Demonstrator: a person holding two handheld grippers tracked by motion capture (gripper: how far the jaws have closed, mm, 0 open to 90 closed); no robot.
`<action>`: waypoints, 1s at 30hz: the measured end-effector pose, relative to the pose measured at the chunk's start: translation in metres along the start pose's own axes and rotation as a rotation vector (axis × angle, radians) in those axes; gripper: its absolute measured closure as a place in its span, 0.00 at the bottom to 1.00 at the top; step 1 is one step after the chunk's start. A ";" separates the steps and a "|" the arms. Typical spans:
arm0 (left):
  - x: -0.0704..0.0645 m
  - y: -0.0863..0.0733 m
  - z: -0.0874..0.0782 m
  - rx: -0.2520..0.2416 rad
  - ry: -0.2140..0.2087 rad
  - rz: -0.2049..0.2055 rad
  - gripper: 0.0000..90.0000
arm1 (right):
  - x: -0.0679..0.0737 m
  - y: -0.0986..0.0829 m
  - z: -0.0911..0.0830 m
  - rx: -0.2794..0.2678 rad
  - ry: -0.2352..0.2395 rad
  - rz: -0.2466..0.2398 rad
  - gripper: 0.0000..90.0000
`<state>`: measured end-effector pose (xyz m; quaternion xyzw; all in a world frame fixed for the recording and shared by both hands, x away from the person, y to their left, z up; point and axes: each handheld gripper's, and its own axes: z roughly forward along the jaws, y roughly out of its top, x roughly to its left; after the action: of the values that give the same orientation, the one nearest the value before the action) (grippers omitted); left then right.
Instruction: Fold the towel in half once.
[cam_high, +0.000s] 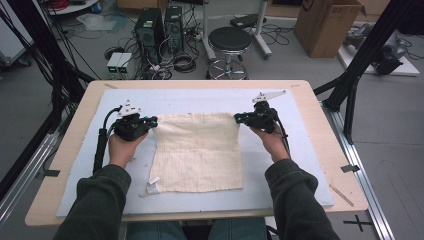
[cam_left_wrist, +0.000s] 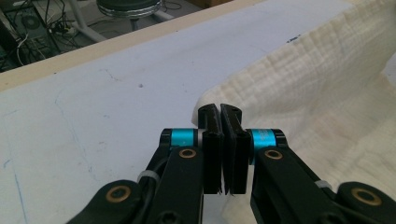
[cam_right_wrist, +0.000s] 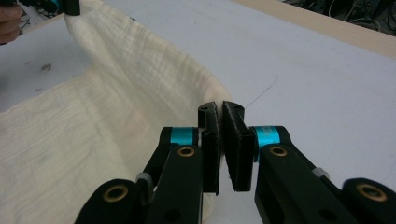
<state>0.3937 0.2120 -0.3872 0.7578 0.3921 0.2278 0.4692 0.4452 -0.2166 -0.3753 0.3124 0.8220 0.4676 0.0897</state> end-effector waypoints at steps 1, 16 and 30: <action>0.000 -0.001 -0.001 -0.007 -0.001 -0.008 0.97 | 0.000 0.000 0.000 0.000 0.000 0.000 0.95; -0.004 -0.004 -0.016 -0.038 -0.029 -0.027 0.97 | 0.016 0.001 -0.012 -0.028 0.023 -0.009 0.95; -0.012 -0.007 -0.024 -0.040 -0.073 -0.029 0.97 | 0.025 -0.008 -0.023 -0.031 0.043 -0.015 0.95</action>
<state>0.3669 0.2164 -0.3827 0.7504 0.3809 0.2009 0.5015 0.4118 -0.2207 -0.3656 0.2947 0.8187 0.4862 0.0800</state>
